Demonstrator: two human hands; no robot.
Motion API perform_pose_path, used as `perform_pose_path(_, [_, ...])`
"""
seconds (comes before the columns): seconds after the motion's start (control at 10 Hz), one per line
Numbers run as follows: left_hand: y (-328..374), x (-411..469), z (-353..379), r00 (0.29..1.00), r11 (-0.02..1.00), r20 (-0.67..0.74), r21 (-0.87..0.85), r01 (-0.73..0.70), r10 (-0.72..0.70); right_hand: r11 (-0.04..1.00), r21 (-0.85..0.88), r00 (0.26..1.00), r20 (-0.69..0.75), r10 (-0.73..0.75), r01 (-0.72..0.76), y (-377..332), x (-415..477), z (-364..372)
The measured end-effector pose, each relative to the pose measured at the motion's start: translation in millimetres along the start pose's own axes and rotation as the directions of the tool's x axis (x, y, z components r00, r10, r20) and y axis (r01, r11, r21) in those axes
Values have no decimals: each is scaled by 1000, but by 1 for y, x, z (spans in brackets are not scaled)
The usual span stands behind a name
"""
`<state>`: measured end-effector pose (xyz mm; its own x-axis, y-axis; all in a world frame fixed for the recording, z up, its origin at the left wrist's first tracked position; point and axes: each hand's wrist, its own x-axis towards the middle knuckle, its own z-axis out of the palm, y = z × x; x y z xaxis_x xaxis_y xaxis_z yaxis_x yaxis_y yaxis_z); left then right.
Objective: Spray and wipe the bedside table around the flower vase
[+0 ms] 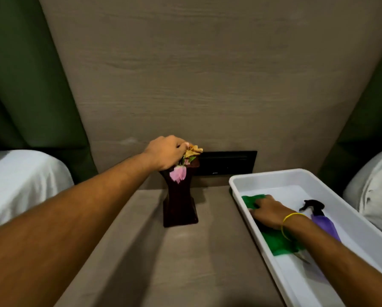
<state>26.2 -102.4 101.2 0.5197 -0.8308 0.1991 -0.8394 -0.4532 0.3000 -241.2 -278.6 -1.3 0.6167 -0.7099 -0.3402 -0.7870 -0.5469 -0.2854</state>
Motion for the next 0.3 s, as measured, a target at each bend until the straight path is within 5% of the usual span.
perform_pose_path(0.1, [1,1,2,999,999,-47,-38,0,-2,997,51,997,57,51,-54,-11,14,-18])
perform_pose_path(0.2, [9,-5,-13,978,996,-208,92,5,14,996,-75,999,-24,45,-47,-35,14,-38])
perform_pose_path(0.3, [24,-7,-47,948,977,-317,210,36,33,1000,-5,964,-264,-17,16,-59,5,-69])
